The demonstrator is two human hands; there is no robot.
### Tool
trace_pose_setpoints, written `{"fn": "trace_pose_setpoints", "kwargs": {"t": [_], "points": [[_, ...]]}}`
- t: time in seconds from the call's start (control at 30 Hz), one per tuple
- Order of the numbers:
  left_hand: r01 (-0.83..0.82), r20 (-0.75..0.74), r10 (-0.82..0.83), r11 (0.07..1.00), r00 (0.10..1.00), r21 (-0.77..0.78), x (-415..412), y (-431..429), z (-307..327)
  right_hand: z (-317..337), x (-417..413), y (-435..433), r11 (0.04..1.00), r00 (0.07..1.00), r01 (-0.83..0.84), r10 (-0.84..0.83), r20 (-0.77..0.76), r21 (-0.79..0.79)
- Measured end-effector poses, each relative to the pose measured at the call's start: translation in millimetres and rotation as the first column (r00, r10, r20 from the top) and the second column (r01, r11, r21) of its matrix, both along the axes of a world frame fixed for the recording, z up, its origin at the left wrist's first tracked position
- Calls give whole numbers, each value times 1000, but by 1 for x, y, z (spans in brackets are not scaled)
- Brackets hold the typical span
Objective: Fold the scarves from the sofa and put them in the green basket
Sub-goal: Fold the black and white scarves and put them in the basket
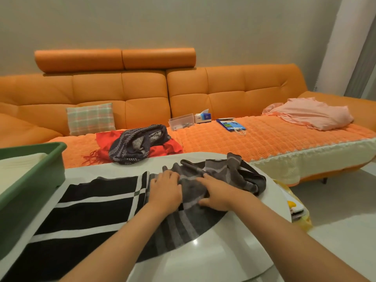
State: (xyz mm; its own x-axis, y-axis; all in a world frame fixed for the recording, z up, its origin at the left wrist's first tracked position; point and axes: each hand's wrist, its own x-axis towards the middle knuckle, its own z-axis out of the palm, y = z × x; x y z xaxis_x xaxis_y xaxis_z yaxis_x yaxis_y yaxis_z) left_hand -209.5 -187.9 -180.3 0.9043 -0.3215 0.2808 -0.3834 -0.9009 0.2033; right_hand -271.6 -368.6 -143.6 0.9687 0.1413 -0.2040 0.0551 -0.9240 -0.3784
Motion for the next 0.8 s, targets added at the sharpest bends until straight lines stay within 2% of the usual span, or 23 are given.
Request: {"fn": "trace_pose_setpoints", "kwargs": {"t": [0.07, 0.13, 0.27, 0.33, 0.4, 0.47, 0.53, 0.6, 0.63, 0.7, 0.8], "points": [[-40, -27, 39, 999, 999, -27, -6, 11, -1, -2, -13, -7, 996, 991, 79, -84, -102, -49], [-50, -80, 50, 999, 996, 9, -8, 24, 0, -4, -24, -10, 974, 983, 93, -123, -137, -207], [-7, -393, 104, 970, 914, 242, -11, 49, 7, -4, -35, 3, 868, 968, 177, -239, -77, -464], [-30, -459, 163, 959, 873, 283, -12, 56, 6, -1, -38, 14, 806, 957, 199, -282, -66, -557], [-72, -457, 216, 947, 863, 312, -14, 62, 7, 3, -37, 26, 765, 959, 200, -281, -39, -612], [-82, -437, 184, 967, 881, 241, -13, 66, 7, 1, -34, 34, 784, 978, 206, -185, 97, -586], [-69, -311, 68, 998, 948, 9, -12, 69, 6, -5, -30, 43, 875, 974, 138, -36, 222, -465], [-71, -97, 51, 975, 994, -212, -8, 72, 7, -10, -23, 54, 960, 973, 21, 44, 227, -279], [-92, -40, 85, 964, 996, -250, -6, 76, 9, -12, -20, 59, 982, 983, -11, 46, 178, -191], [-140, -68, 130, 976, 989, -169, -2, 92, 7, -19, -15, 66, 992, 996, -52, 60, 67, -113], [-50, -310, 68, 997, 948, 65, -4, 124, -4, -29, -7, 66, 957, 997, -81, 77, -25, -280]]}}
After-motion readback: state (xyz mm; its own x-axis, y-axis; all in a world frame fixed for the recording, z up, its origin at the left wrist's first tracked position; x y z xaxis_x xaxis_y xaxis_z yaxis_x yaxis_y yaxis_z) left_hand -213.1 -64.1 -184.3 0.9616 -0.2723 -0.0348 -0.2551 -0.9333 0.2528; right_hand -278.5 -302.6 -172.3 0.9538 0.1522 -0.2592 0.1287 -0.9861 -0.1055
